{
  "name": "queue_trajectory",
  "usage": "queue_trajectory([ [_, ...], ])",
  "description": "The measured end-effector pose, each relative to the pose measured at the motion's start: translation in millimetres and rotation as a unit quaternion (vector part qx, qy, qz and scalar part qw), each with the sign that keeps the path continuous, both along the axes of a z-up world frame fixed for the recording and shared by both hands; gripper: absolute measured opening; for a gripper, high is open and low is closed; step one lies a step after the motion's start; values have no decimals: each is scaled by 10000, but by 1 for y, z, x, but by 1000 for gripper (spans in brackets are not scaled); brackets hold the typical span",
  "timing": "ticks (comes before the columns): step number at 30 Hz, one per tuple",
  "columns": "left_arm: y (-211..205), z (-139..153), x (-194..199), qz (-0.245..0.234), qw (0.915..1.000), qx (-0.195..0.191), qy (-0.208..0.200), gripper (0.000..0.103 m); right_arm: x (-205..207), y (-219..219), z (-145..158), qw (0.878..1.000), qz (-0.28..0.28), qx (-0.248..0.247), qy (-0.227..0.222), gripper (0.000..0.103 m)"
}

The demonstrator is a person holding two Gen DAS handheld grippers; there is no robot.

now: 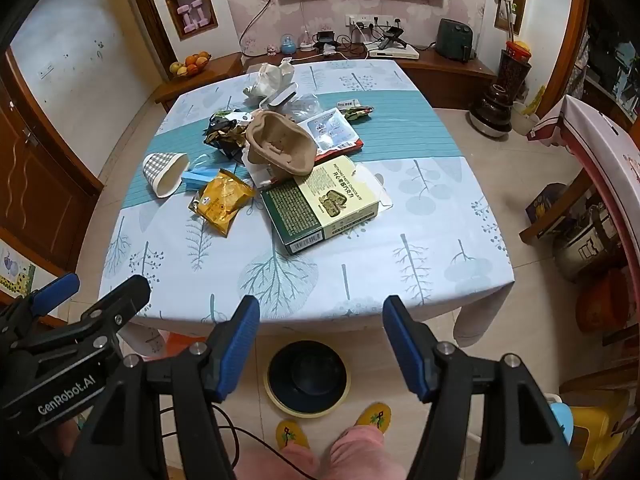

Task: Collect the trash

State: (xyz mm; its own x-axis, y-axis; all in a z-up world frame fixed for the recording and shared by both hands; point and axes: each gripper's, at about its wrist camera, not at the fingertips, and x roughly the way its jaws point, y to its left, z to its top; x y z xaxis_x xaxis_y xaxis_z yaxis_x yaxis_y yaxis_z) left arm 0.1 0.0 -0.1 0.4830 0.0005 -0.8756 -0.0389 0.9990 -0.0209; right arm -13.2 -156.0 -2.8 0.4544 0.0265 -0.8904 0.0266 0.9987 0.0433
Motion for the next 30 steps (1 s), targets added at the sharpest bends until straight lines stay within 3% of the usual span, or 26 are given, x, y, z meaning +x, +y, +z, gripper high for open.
queue_trajectory([
  [30,-7,-7,-9,18,10000,-11,88,96,-6,0,-1,10000,12,22,-9,65],
])
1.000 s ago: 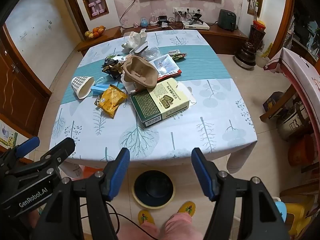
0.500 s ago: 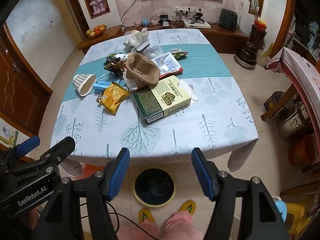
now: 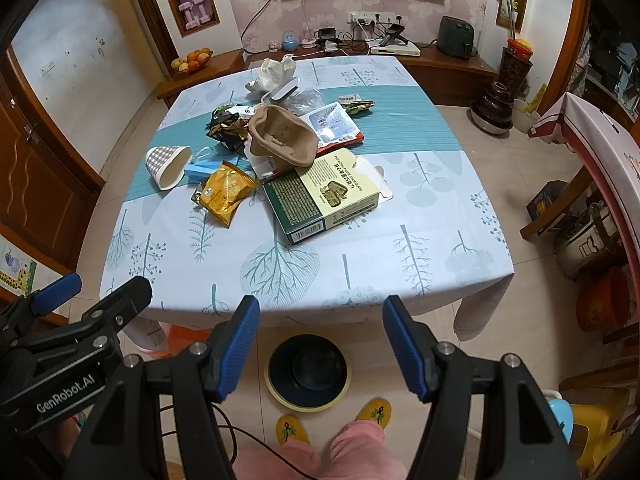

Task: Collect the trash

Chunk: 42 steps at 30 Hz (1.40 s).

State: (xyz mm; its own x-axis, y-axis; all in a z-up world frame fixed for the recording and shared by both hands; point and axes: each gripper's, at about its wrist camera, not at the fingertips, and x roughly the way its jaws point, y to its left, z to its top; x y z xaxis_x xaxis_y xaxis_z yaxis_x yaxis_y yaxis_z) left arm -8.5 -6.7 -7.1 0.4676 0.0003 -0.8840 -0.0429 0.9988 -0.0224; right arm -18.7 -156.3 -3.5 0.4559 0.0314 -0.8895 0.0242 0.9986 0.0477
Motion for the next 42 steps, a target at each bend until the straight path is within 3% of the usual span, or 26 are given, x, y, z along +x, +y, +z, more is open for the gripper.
queue_trajectory([
  [42,7,11,-18,98,9999,20,-63,96,-12,-8,-4,9999,19,105,-4,64],
])
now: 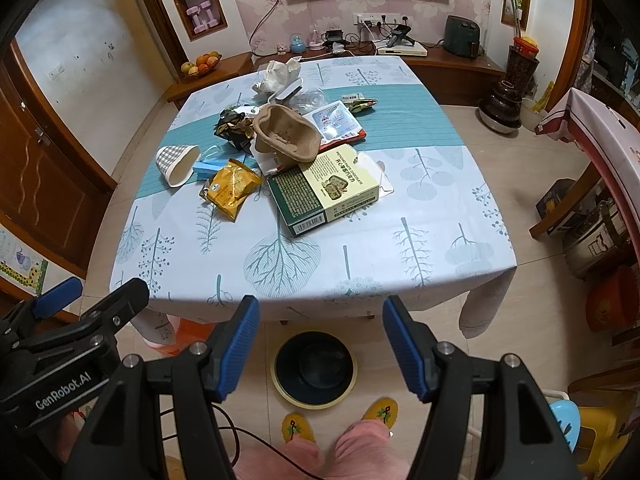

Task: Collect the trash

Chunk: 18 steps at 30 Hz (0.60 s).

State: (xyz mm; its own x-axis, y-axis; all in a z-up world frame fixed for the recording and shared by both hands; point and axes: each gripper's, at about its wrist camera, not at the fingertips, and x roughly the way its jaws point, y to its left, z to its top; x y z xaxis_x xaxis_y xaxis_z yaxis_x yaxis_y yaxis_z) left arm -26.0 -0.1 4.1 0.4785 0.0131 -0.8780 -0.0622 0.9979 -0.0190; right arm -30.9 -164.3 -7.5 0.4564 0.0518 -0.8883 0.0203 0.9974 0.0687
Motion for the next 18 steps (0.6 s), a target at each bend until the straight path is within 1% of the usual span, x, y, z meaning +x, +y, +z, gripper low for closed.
queue_trajectory([
  [2,0,-1,1,6,10000,-6,1,96,1,-1,-1,10000,9,10,10,64],
  [3,1,0,-1,34,10000,-5,3,96,-2,-3,6,10000,25,27,21,64],
  [4,0,-1,-1,64,10000,4,6,96,-2,-3,6,10000,36,37,26,65],
  [10,-1,2,3,362,9993,19,0,96,8,-4,7,9997,183,139,-7,64],
  [16,-4,8,14,855,9963,47,34,96,30,-5,10,9984,477,296,-40,64],
  [18,6,11,15,1186,9929,13,25,96,39,-10,10,9977,566,367,-22,64],
])
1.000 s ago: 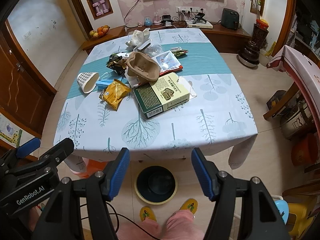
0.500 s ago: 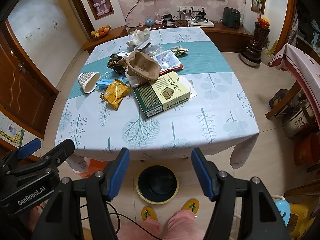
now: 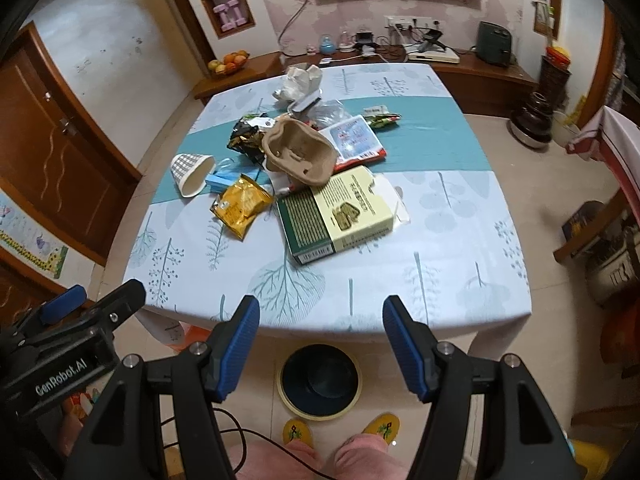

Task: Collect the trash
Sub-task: 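Grasp the yellow chip bag with the right tool while the left tool grasps the checked cup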

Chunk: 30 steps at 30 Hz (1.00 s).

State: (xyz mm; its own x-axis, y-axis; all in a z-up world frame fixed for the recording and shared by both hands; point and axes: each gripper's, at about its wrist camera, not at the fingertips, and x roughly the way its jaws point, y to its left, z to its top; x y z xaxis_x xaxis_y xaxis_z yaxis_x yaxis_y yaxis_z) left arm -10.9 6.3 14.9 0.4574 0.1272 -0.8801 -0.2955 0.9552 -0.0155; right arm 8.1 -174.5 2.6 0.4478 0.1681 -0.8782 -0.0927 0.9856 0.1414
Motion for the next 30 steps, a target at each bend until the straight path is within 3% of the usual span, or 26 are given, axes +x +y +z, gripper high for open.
queue_trajectory([
  [6,39,0,3,706,9975,-80,21,96,27,29,-2,9990,384,204,53,64],
  [13,98,-3,42,833,9963,-189,35,96,52,29,-8,9981,533,318,28,64],
  [22,170,-25,137,-131,9979,-532,348,96,109,100,-35,9985,-112,362,401,64],
  [26,190,-46,178,-626,9936,-687,641,96,136,123,-61,9938,-619,445,806,56],
  [30,201,-67,211,-894,9881,-874,890,96,159,139,-90,9865,-1190,389,1059,55],
])
